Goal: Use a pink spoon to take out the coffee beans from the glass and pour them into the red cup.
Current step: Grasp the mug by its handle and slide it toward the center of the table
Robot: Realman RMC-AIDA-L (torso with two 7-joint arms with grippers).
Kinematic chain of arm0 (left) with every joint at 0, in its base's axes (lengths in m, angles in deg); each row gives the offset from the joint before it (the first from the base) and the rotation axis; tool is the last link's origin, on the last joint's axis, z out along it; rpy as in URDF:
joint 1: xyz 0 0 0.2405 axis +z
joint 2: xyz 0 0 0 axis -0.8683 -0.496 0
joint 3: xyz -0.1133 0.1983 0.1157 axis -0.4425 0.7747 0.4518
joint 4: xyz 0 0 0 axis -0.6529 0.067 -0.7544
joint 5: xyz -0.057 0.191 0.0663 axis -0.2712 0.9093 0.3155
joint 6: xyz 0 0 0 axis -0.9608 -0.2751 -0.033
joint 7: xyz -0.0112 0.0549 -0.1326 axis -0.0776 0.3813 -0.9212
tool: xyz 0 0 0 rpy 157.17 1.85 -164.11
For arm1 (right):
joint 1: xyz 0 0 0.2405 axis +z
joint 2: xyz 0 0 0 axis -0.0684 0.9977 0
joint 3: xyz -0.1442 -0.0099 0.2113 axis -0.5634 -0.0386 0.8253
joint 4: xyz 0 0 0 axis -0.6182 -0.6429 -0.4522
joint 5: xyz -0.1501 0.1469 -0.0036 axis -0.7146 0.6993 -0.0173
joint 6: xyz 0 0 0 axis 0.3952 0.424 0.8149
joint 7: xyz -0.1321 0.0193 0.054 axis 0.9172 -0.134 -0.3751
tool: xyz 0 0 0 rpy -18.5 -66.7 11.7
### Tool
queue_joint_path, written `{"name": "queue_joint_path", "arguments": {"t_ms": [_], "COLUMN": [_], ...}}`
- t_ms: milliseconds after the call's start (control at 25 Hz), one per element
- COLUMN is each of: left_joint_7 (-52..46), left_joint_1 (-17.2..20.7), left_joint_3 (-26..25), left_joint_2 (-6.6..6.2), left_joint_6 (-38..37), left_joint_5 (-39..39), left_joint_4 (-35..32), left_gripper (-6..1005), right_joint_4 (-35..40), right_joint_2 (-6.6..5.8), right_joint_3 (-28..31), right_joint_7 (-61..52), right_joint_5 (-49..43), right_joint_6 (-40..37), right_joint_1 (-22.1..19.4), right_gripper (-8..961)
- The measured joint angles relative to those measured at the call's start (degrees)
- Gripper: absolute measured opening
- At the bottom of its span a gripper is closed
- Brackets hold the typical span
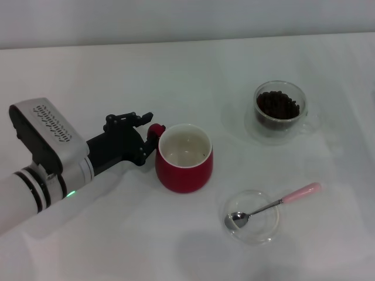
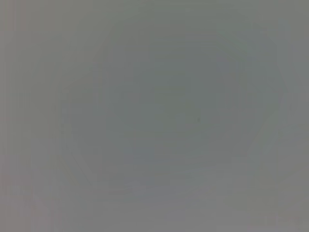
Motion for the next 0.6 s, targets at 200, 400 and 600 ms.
{"name": "queue_joint_path", "arguments": {"t_ms": [200,400,600], "left_joint_7": [0.0,0.0,0.0], "left_joint_1": [1.68,3.15,5.23], "left_joint_3": [-0.2,-0.54,-0.47], "left_joint_2": [-0.02,-0.02,-0.02], "left_joint_6": [2.97,4.88,5.95], "left_joint_5": [-0.16,-0.03,0.1], "left_joint_4": [-1.35,-1.63,-1.78], "left_gripper": [369,451,519], "right_joint_4": [-0.01,-0.41,-0.72], "right_joint_2": [-0.03,-0.04,-0.04], "right_joint_3": [-0.06,-0.14,-0.14], "right_joint_7": [-0.03,-0.27,-0.93], "right_joint_5": [-0.02,-0.02,-0.02], "right_joint_6": [-0.02,0.01,0.45], "right_joint_1": [-0.19,-0.28,-0.5], "right_gripper": [582,580,578]}}
